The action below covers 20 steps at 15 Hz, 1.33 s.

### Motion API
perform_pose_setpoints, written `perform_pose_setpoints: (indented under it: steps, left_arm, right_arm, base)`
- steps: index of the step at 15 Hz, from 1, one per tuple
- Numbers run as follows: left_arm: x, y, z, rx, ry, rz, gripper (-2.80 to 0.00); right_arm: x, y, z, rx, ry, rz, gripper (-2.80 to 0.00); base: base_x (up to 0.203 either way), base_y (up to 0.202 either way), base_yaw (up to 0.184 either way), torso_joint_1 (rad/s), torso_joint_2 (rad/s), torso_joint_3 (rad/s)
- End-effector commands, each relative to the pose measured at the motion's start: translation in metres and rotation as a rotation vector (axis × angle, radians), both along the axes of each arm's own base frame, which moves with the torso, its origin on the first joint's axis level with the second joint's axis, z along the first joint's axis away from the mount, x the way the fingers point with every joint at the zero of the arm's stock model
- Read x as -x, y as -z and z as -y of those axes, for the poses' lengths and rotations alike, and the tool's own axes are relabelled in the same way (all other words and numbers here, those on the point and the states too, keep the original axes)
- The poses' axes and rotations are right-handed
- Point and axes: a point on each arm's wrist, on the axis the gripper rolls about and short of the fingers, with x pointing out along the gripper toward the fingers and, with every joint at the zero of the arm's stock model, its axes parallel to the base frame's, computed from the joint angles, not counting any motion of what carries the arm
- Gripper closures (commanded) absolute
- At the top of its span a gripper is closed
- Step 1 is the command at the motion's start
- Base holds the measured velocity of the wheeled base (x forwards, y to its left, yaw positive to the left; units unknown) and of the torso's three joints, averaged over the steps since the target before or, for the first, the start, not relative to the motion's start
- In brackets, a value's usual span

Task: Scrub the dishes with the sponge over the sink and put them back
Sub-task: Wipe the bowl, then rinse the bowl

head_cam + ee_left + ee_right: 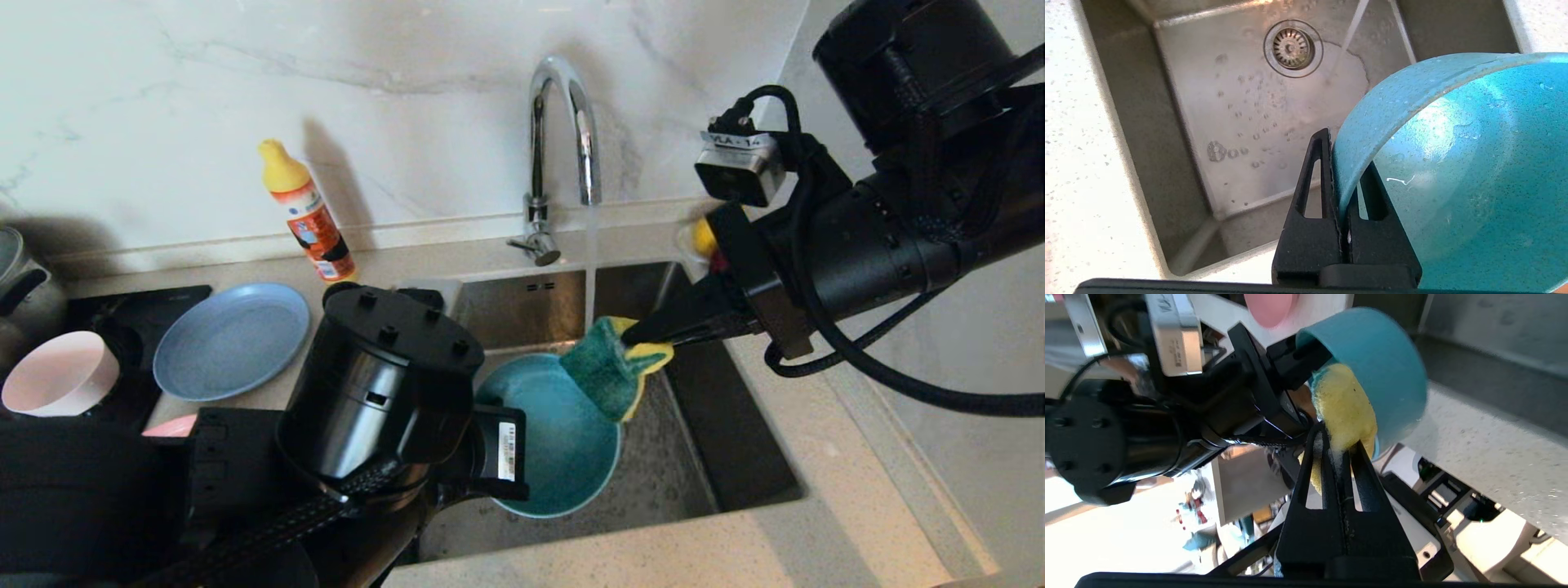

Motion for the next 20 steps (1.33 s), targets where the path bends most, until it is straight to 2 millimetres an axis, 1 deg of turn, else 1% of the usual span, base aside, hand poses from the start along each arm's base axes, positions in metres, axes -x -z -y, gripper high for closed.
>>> perform_pose_setpoints:
  steps: [1,2,4,7,9,10,11,13,17,20]
  left_arm:
    - [-0.005,0.0,-0.004,0.005,-0.027,0.001,0.0]
    - [-0.009,0.0,-0.006,0.007,-0.045,0.001,0.0]
    - [-0.019,0.001,-0.012,0.012,-0.083,-0.005,0.0]
    - [-0.049,0.01,-0.027,0.021,-0.131,-0.064,0.0]
    - [-0.072,0.024,-0.034,0.018,-0.154,-0.13,0.0]
    - [-0.08,0.028,-0.035,0.013,-0.163,-0.149,0.0]
    - [-0.091,0.036,-0.035,0.003,-0.169,-0.182,0.0]
    - [-0.107,0.038,-0.03,0.034,-0.128,-0.228,0.0]
    - [-0.134,0.045,-0.009,0.044,-0.082,-0.257,0.0]
    - [-0.152,0.055,0.006,0.044,-0.062,-0.267,0.0]
  right_arm:
    - [0.004,-0.004,0.012,-0.003,0.026,-0.001,0.0]
    - [0.007,-0.005,0.017,0.008,0.035,-0.009,0.0]
    - [0.006,-0.008,0.028,0.008,0.068,-0.008,0.0]
    - [0.016,-0.016,0.047,-0.011,0.107,0.013,0.0]
    - [0.024,-0.019,0.057,-0.022,0.12,0.019,0.0]
    - [0.026,-0.018,0.059,-0.023,0.124,0.019,0.0]
    - [0.033,-0.017,0.063,-0.021,0.126,0.017,0.0]
    - [0.043,-0.011,0.068,-0.011,0.128,0.002,0.0]
    - [0.06,-0.004,0.081,-0.013,0.137,-0.017,0.0]
    - [0.071,-0.007,0.089,-0.039,0.141,0.008,0.0]
  base:
    - [0.0,0.0,0.0,0.0,0.0,0.0]
    - [0.0,0.0,0.0,0.0,0.0,0.0]
    - [0.0,0.0,0.0,0.0,0.0,0.0]
    - [0.0,0.0,0.0,0.0,0.0,0.0]
    - [0.0,0.0,0.0,0.0,0.0,0.0]
    - [0.0,0.0,0.0,0.0,0.0,0.0]
    - [0.0,0.0,0.0,0.0,0.0,0.0]
    - [0.0,0.0,0.0,0.0,0.0,0.0]
    - [0.0,0.0,0.0,0.0,0.0,0.0]
    - [0.0,0.0,0.0,0.0,0.0,0.0]
